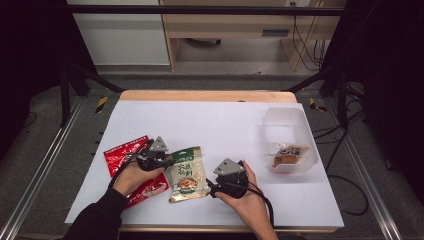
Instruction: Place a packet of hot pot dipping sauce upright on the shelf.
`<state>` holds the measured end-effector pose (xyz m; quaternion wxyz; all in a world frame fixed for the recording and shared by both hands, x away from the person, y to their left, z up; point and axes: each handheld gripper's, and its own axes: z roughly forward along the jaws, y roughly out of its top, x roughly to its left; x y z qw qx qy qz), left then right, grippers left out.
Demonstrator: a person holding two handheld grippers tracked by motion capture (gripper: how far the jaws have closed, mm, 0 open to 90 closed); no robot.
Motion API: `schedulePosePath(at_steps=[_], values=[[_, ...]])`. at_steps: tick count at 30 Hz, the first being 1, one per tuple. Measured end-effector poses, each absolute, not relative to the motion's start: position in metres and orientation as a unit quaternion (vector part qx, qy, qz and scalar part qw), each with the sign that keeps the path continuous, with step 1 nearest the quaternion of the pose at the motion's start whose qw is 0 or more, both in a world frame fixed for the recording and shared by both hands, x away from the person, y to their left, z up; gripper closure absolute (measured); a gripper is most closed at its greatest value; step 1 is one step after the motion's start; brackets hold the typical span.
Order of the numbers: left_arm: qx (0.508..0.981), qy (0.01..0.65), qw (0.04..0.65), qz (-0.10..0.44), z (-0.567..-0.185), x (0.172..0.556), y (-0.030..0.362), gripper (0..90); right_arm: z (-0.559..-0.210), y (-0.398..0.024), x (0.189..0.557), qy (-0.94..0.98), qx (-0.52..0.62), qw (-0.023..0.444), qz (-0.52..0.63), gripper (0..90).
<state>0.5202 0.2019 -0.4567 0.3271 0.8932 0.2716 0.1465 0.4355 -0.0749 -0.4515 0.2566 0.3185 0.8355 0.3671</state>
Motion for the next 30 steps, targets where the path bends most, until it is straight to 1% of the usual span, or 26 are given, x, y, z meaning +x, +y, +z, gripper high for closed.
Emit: schedulePosePath(at_steps=[3, 5, 7, 20, 30], values=[[0.893, 0.272, 0.321, 0.162, -0.457, 0.519, 0.200, 83.2, -0.452, -0.075, 0.436, 0.836, 0.318, 0.256, 0.366, 17.8], [0.893, 0.269, 0.321, 0.163, -0.457, 0.518, 0.200, 87.2, -0.452, -0.075, 0.436, 0.836, 0.317, 0.257, 0.366, 17.7], [0.894, 0.264, 0.320, 0.167, -0.457, 0.517, 0.199, 88.7, -0.452, -0.074, 0.435, 0.837, 0.317, 0.257, 0.365, 17.7], [0.895, 0.255, 0.324, 0.170, -0.453, 0.515, 0.200, 90.0, -0.453, -0.076, 0.436, 0.838, 0.317, 0.260, 0.359, 17.3], [0.888, 0.245, 0.347, 0.175, -0.434, 0.511, 0.203, 90.0, -0.454, -0.077, 0.437, 0.839, 0.318, 0.263, 0.356, 17.1]])
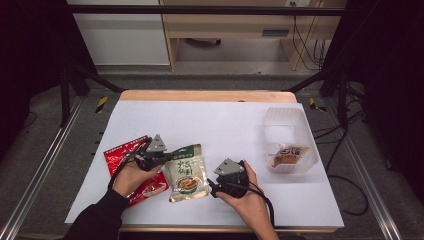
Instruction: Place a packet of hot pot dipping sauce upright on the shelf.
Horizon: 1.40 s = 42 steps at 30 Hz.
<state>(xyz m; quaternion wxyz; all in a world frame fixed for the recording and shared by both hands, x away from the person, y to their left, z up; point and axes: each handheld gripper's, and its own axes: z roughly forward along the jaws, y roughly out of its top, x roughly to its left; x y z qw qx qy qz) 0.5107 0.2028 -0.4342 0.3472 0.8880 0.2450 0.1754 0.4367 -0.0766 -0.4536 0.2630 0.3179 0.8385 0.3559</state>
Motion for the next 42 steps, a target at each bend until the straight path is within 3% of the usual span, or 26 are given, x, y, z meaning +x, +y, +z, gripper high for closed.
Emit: schedulePosePath(at_steps=[42], values=[[0.874, 0.173, 0.404, 0.208, -0.369, 0.485, 0.197, 90.0, -0.444, -0.080, 0.436, 0.837, 0.309, 0.278, 0.356, 16.2]])
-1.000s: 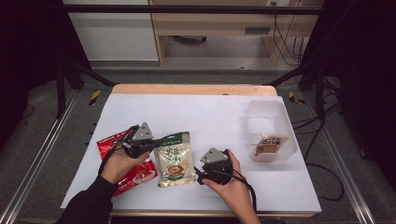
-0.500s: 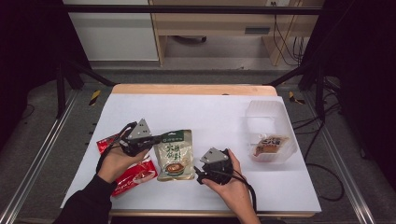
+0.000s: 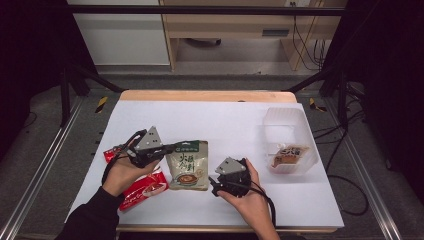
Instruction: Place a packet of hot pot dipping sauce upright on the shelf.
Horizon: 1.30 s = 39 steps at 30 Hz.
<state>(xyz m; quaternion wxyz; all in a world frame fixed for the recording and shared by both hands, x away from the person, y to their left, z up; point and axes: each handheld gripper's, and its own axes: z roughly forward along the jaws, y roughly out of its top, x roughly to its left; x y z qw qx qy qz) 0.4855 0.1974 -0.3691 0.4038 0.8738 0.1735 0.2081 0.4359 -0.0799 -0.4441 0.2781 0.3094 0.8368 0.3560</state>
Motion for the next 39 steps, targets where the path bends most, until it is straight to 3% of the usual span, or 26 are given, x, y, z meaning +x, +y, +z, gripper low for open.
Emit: schedulePosePath(at_steps=[9, 22, 39], values=[[0.879, 0.155, 0.403, 0.203, -0.359, 0.483, 0.194, 90.0, -0.409, -0.083, 0.436, 0.857, 0.264, 0.278, 0.344, 14.0], [0.885, 0.128, 0.399, 0.202, -0.345, 0.483, 0.188, 90.0, -0.354, -0.078, 0.442, 0.892, 0.195, 0.273, 0.304, 24.7], [0.891, 0.113, 0.392, 0.199, -0.337, 0.490, 0.179, 90.0, -0.317, -0.073, 0.464, 0.915, 0.149, 0.259, 0.270, 35.3]])
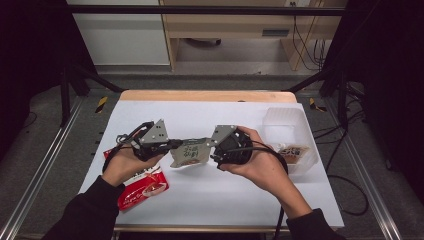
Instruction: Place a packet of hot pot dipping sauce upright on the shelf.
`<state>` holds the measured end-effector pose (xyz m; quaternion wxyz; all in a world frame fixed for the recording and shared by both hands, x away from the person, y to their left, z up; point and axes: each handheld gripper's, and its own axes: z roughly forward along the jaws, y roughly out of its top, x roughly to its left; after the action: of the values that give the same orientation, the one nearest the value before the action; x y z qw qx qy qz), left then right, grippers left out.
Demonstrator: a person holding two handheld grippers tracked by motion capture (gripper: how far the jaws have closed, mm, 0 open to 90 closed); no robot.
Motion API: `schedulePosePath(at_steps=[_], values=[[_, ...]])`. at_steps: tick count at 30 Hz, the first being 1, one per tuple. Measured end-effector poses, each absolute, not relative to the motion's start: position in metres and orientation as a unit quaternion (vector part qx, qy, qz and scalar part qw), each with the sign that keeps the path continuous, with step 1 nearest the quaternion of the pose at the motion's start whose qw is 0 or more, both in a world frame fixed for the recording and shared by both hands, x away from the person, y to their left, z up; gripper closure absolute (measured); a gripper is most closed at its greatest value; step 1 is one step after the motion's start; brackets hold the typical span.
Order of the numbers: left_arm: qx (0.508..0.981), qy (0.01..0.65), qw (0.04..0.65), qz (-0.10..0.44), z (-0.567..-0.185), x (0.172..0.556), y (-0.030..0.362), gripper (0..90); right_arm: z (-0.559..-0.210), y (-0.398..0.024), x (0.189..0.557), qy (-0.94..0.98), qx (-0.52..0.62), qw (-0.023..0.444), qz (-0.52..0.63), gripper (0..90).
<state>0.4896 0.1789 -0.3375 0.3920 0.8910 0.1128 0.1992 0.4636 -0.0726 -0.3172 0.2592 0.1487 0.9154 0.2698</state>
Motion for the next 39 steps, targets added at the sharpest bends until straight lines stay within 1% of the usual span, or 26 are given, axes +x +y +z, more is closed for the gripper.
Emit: schedulePosePath(at_steps=[5, 7, 12, 14, 20, 24, 30, 34, 37, 39], values=[[0.893, 0.104, 0.394, 0.191, -0.337, 0.488, 0.174, 90.0, -0.313, -0.072, 0.471, 0.924, 0.137, 0.242, 0.262, 38.4], [0.893, 0.099, 0.397, 0.189, -0.336, 0.487, 0.171, 90.0, -0.314, -0.070, 0.473, 0.928, 0.130, 0.244, 0.251, 39.8], [0.893, 0.088, 0.401, 0.184, -0.332, 0.484, 0.167, 90.0, -0.317, -0.067, 0.481, 0.934, 0.126, 0.231, 0.241, 40.9], [0.893, 0.082, 0.403, 0.184, -0.331, 0.483, 0.165, 90.0, -0.317, -0.065, 0.484, 0.936, 0.125, 0.224, 0.241, 43.2], [0.894, 0.069, 0.404, 0.180, -0.330, 0.480, 0.161, 90.0, -0.321, -0.057, 0.488, 0.947, 0.104, 0.200, 0.227, 53.6], [0.895, 0.068, 0.404, 0.177, -0.330, 0.479, 0.160, 90.0, -0.323, -0.052, 0.488, 0.952, 0.096, 0.191, 0.220, 58.7], [0.894, 0.068, 0.407, 0.174, -0.329, 0.479, 0.160, 90.0, -0.327, -0.051, 0.491, 0.955, 0.094, 0.182, 0.213, 72.8], [0.894, 0.070, 0.407, 0.172, -0.330, 0.479, 0.159, 90.0, -0.328, -0.051, 0.494, 0.956, 0.095, 0.177, 0.214, 83.8], [0.894, 0.071, 0.407, 0.171, -0.332, 0.480, 0.158, 90.0, -0.329, -0.049, 0.495, 0.958, 0.094, 0.167, 0.212, 85.2], [0.895, 0.072, 0.406, 0.172, -0.332, 0.480, 0.158, 90.0, -0.330, -0.048, 0.494, 0.960, 0.086, 0.167, 0.210, 89.6]])
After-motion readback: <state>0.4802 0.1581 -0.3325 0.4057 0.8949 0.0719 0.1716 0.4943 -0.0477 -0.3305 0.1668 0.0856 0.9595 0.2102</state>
